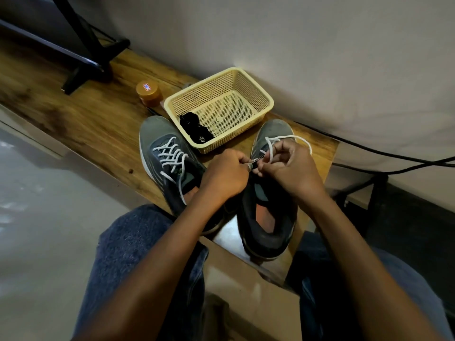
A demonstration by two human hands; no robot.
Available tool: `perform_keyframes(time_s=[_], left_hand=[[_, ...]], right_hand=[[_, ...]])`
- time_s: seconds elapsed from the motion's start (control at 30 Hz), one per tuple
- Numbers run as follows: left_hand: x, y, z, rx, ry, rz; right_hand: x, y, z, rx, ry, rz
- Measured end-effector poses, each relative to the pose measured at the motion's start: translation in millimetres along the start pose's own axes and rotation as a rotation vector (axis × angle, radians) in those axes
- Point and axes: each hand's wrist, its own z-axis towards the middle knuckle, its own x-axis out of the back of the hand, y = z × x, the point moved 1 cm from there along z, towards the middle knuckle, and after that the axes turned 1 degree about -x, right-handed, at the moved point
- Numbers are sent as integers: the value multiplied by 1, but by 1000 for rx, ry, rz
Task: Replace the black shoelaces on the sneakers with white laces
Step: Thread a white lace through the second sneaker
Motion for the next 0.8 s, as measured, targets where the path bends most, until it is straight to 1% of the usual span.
perform_keyframes(time_s=[0.13, 0.23, 0.37, 0.5, 0.8], left_hand=[[-1, 0, 0, 3, -1, -11], [-1, 0, 1, 10, 7, -14], [0, 0, 0, 9, 4, -18], [1, 1, -1, 11, 5, -23], [2, 2, -2, 23, 9, -37]], right_hand=[[-1, 3, 1, 31, 81, -131], [-4, 3, 0, 64, 124, -183], [-2, 4, 0, 25, 110, -100], [-1, 5, 1, 5, 142, -74], [-12, 5, -2, 171, 263, -328]])
